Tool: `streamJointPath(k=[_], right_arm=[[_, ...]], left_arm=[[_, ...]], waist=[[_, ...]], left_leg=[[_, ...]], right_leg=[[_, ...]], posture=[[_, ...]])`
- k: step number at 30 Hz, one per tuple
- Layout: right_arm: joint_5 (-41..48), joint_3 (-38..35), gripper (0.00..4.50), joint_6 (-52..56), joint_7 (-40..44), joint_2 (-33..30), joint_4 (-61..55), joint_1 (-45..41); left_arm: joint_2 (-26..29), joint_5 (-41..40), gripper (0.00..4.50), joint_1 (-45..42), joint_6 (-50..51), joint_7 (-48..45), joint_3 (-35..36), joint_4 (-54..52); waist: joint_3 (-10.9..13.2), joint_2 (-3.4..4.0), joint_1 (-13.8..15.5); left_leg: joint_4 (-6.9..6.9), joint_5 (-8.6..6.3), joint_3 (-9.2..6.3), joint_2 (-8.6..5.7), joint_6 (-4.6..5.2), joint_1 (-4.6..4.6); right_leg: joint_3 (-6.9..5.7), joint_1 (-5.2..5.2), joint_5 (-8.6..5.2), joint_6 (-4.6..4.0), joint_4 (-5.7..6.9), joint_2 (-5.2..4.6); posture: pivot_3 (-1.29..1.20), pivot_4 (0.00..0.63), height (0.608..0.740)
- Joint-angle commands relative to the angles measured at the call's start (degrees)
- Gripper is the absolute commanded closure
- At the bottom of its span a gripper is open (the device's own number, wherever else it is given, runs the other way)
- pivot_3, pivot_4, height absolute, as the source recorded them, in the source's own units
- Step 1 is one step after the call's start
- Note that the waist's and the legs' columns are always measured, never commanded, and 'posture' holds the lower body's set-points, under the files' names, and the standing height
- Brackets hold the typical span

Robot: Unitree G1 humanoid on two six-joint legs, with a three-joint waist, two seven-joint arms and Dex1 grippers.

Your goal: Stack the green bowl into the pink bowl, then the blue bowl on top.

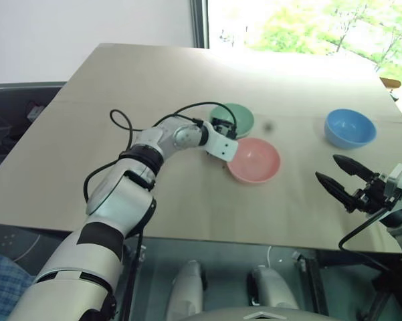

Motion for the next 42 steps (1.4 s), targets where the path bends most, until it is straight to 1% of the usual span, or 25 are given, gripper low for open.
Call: streamJointPath(k=[1, 2, 3, 5, 6, 11, 14, 18, 21, 23, 25, 27, 29, 32, 34, 36, 39, 42], right_arm=[[0.22, -0.93, 1.23, -1.14, -0.22, 0.20, -0.74, -0.42], [0.19, -0.86, 1.23, -1.14, -0.21, 0.23, -0.79, -0.32], [0.16, -0.81, 1.23, -1.15, -0.22, 0.26, -0.82, -0.26], [0.11, -0.71, 1.23, -1.15, -0.27, 0.34, -0.93, -0.16], [0.10, -0.65, 1.23, -1.12, -0.29, 0.40, -1.02, -0.09], [0.06, -0.47, 1.23, -1.08, -0.29, 0.69, -1.37, 0.35], [0.15, -0.50, 1.23, -0.91, -0.14, 0.51, -1.35, 0.34], [0.19, -0.47, 1.23, -0.83, 0.34, 0.09, -0.67, -0.26], [0.41, -0.24, 1.23, -0.50, 0.54, 0.03, -0.58, -0.71], [0.39, -0.20, 1.23, -0.44, 0.70, -0.01, -0.61, -0.73], [0.34, -0.22, 1.23, -0.42, 0.79, -0.04, -0.59, -0.70], [0.29, -0.25, 1.23, -0.38, 0.87, -0.06, -0.59, -0.63], [0.31, -0.30, 1.23, -0.33, 0.92, -0.09, -0.63, -0.61], [0.36, -0.43, 1.23, -0.25, 0.89, -0.14, -0.65, -0.59], [0.33, -0.53, 1.23, -0.18, 0.93, -0.25, -0.74, -0.32], [0.47, -0.57, 1.23, 0.16, 0.85, -0.33, -0.96, -0.04], [0.43, -0.61, 1.23, 0.09, 0.63, -0.12, -1.13, 0.23], [0.37, -0.69, 1.23, 0.07, 0.67, -0.16, -0.94, 0.36]], left_arm=[[-0.12, 0.45, 2.47, -0.96, 0.05, 0.38, -0.22, 0.45], [-0.16, 0.47, 2.80, -0.99, 0.05, 0.31, -0.22, 0.51], [-0.20, 0.49, 3.39, -1.01, 0.04, 0.25, -0.22, 0.56], [-0.22, 0.54, 4.21, -1.05, 0.00, 0.24, -0.25, 0.66], [-0.22, 0.52, 4.42, -1.06, -0.05, 0.19, -0.25, 0.70], [0.42, 0.67, 4.42, -0.98, -0.54, 0.63, -0.27, 0.61], [1.79, 0.67, 4.42, -2.64, -0.85, 2.10, 0.48, 0.23], [2.14, -4.57, 4.42, -7.31, -0.89, 1.57, 5.42, 0.38], [2.16, -8.53, 4.42, -9.30, -4.12, -0.86, 7.88, -2.13], [1.85, -11.87, 4.42, -9.21, -6.96, -4.54, 8.95, -5.12], [1.26, -17.77, 4.42, -7.10, -8.75, -11.56, 9.55, -10.49], [1.43, -23.23, 4.42, -3.38, -8.50, -19.13, 8.52, -17.77], [2.38, -28.64, 4.42, 1.32, -6.09, -26.55, 6.93, -26.77], [4.55, -35.32, 4.42, 6.95, 1.59, -36.03, 5.66, -38.45], [6.43, -37.39, 4.42, 9.64, 5.96, -40.36, 5.06, -44.18], [8.08, -36.86, 4.42, 11.25, 8.41, -43.02, 4.75, -47.45], [8.68, -36.16, 4.42, 11.43, 10.37, -44.07, 5.48, -48.23], [8.83, -37.43, 4.42, 11.83, 12.66, -45.72, 5.96, -49.58]], waist=[[0.01, -0.01, -0.01], [0.01, -0.01, -0.01], [0.01, -0.01, 0.00], [0.01, -0.01, 0.01], [0.01, -0.01, 0.01], [0.01, -0.01, -0.01], [0.01, -0.01, -0.01], [0.04, -0.04, 0.03], [0.06, -0.06, 0.10], [0.05, -0.05, 0.11], [0.04, -0.02, 0.05], [0.03, -0.01, -0.02], [0.01, 0.02, -0.17], [0.02, 0.05, -0.48], [0.02, 0.05, -0.61], [0.01, 0.06, -0.33], [0.01, 0.07, 0.08], [0.01, 0.06, 0.05]], left_leg=[[0.00, 0.00, 0.00, 0.00, 0.00, -0.01], [0.00, 0.00, 0.00, 0.00, 0.00, -0.02], [-0.01, 0.00, 0.00, 0.00, 0.00, -0.04], [-0.01, 0.00, 0.00, 0.00, 0.00, -0.05], [-0.01, 0.00, 0.00, 0.00, 0.00, -0.05], [-0.02, 0.00, 0.00, 0.00, 0.00, -0.05], [-0.02, 0.00, 0.01, 0.00, 0.00, -0.05], [-0.02, 0.00, 0.00, 0.00, 0.00, -0.07], [-0.01, 0.00, -0.01, 0.00, 0.00, -0.12], [-0.03, 0.00, 0.00, -0.01, 0.00, -0.11], [-0.03, 0.01, 0.02, -0.01, -0.01, -0.09], [-0.04, 0.09, 0.04, 0.00, -0.15, -0.08], [-0.04, 0.15, 0.06, 0.00, -0.25, -0.06], [-0.04, 0.15, 0.11, 0.01, -0.25, 0.02], [-0.01, 0.15, 0.10, 0.03, -0.25, 0.03], [0.03, 0.13, 0.09, 0.03, -0.21, 0.02], [0.09, 0.01, 0.08, 0.02, -0.01, 0.02], [0.14, 0.01, 0.03, 0.01, 0.00, 0.00]], right_leg=[[0.00, -0.01, 0.00, 0.00, -0.01, 0.00], [0.00, -0.01, 0.00, 0.00, -0.02, 0.00], [0.00, -0.02, 0.00, 0.00, -0.04, 0.00], [0.00, -0.02, 0.00, 0.00, -0.05, 0.00], [0.00, -0.03, 0.00, 0.00, -0.05, 0.00], [0.00, -0.03, 0.00, 0.00, -0.04, 0.00], [0.00, -0.03, 0.00, 0.00, -0.04, 0.00], [0.00, -0.05, 0.00, 0.00, -0.04, 0.00], [-0.02, -0.06, 0.00, 0.00, -0.05, -0.01], [-0.02, -0.06, 0.00, 0.00, -0.08, -0.02], [-0.01, -0.06, -0.01, 0.02, -0.08, -0.02], [0.00, -0.06, -0.02, 0.02, -0.07, -0.02], [0.03, -0.06, -0.01, 0.02, -0.04, -0.02], [0.12, -0.05, -0.01, 0.02, 0.04, 0.00], [0.12, -0.06, -0.01, 0.02, 0.08, 0.02], [0.12, -0.05, -0.01, 0.02, 0.11, 0.02], [0.12, -0.02, -0.01, 0.02, 0.10, 0.01], [0.07, 0.02, -0.02, 0.02, 0.08, 0.01]], posture=[[0.00, 0.150, 0.740], [0.00, 0.150, 0.740], [0.00, 0.150, 0.740], [0.00, 0.150, 0.740], [0.00, 0.150, 0.740], [0.00, 0.150, 0.740], [0.00, 0.150, 0.740], [0.00, 0.150, 0.740], [0.00, 0.150, 0.740], [0.00, 0.150, 0.740], [0.00, 0.150, 0.740], [0.00, 0.150, 0.740], [0.00, 0.150, 0.740], [0.00, 0.150, 0.740], [0.00, 0.150, 0.740], [0.00, 0.150, 0.740], [0.00, 0.150, 0.740], [0.00, 0.150, 0.740]])
